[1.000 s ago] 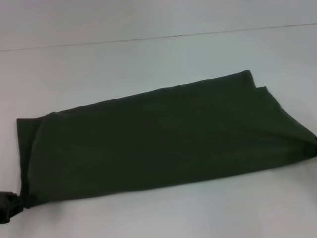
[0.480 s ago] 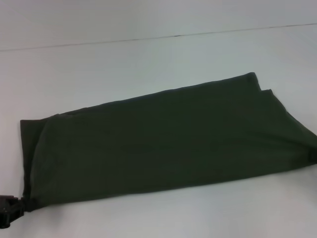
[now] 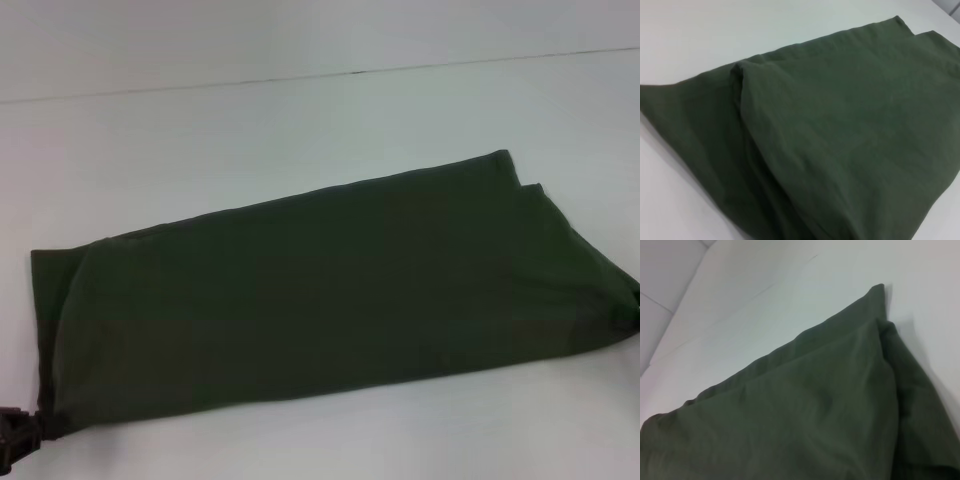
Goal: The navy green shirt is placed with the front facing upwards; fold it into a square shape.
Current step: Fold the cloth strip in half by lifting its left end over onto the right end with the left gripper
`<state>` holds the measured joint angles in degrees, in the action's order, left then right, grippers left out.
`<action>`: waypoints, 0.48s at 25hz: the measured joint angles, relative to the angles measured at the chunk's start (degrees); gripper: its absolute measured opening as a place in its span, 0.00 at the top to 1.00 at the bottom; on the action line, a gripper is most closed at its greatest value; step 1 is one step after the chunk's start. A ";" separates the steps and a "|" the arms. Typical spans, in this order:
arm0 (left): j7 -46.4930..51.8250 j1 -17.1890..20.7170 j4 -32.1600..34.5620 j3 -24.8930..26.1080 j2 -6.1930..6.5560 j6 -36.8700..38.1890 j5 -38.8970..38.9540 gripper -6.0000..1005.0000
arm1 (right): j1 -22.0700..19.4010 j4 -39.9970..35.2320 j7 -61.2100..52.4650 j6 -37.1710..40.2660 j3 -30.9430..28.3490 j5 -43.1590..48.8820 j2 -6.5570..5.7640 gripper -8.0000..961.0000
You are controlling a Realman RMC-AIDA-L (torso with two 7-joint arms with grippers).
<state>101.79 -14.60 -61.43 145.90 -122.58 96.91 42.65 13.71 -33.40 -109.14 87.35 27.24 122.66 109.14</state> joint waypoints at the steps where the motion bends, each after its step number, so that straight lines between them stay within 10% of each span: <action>1: -0.05 0.08 0.00 0.00 0.00 0.03 -0.04 0.96 | 0.00 -0.01 -0.01 0.08 0.00 0.01 0.00 0.98; 12: -0.78 0.01 0.87 -0.11 -0.02 0.21 -0.61 0.96 | 0.24 0.08 -0.50 -0.26 -0.25 0.04 -0.02 0.98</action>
<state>101.00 -14.59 -60.56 145.79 -122.60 97.12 42.04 13.95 -33.31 -109.64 87.10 26.99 122.70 109.12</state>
